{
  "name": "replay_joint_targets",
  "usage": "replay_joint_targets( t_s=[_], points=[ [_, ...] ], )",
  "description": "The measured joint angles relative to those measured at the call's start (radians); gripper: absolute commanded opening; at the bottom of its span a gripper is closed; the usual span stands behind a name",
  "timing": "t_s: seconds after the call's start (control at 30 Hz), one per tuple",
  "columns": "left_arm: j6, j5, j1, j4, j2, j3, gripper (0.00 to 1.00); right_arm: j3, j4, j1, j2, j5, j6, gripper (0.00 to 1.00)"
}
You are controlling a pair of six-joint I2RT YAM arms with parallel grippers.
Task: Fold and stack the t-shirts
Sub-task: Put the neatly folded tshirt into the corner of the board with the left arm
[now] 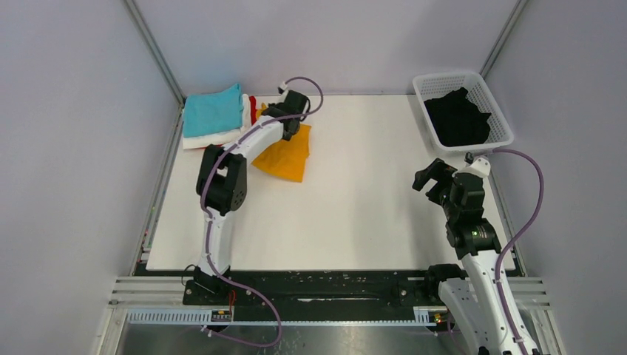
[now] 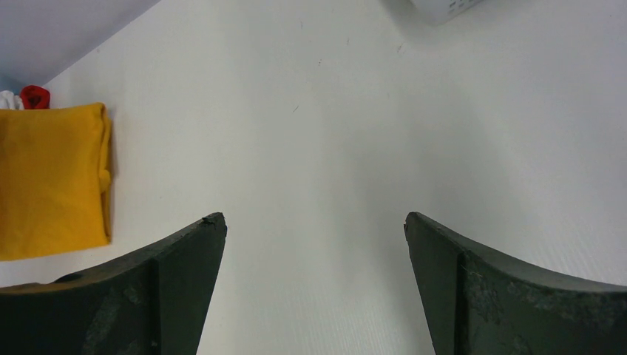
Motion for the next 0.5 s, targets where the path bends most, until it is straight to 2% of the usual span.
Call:
replay_joint_targets(
  t_s=[0.27,0.5],
  points=[
    [0.225,-0.055,0.112,0.1,-0.031,0.109,0.0,-0.003,0.006,0.0,0.067,0.001,-0.007,0.99],
    [0.3,-0.038,0.155,0.089,-0.031,0.262,0.0,-0.003,0.017,0.0,0.119,0.002,-0.01,1.0]
  ],
)
